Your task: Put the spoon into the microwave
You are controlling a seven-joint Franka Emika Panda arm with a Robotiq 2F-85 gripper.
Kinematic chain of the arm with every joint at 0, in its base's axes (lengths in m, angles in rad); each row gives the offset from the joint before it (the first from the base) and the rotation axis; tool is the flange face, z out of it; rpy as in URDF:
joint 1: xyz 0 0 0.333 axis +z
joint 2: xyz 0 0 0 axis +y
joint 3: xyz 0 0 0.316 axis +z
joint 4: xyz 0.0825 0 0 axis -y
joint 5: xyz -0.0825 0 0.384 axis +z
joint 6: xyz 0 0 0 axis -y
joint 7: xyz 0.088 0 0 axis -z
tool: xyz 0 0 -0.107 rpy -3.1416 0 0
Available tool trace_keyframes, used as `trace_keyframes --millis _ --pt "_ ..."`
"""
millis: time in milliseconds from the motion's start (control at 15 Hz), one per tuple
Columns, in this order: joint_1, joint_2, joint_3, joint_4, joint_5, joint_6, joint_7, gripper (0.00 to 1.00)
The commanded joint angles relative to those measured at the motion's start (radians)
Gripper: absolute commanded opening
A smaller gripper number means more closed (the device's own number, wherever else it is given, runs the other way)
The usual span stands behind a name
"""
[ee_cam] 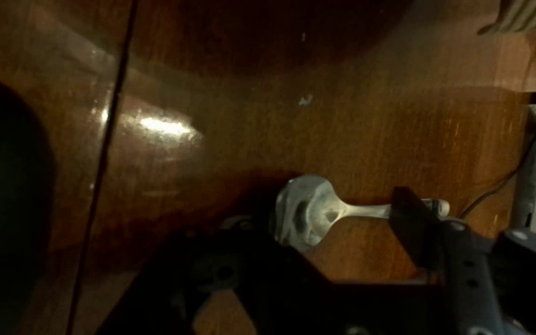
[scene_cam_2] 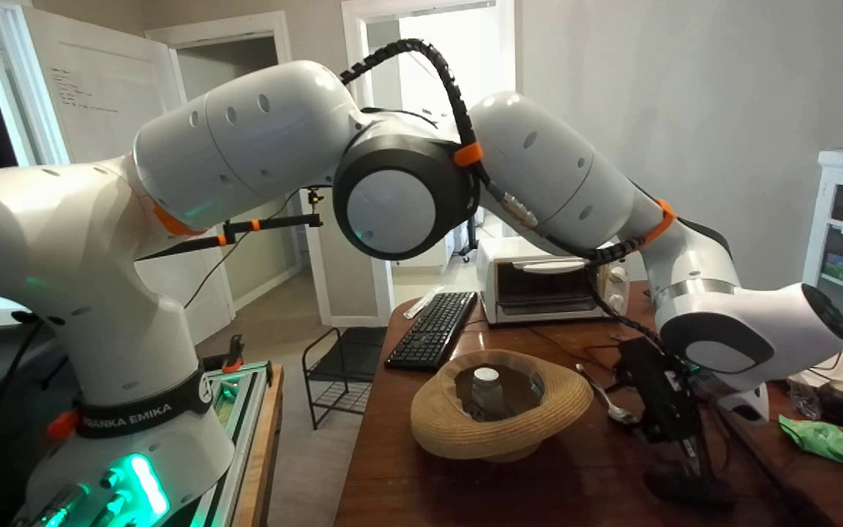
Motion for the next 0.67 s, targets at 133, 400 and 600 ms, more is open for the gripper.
trace_keyframes --millis 133,400,600 --pt "-0.012 0.059 0.025 0.059 0.039 -0.021 -0.019 0.19" --pt "-0.018 0.066 0.037 0.059 0.039 -0.014 -0.018 0.00" --pt "-0.029 0.069 0.051 0.061 0.051 -0.022 -0.016 0.02"
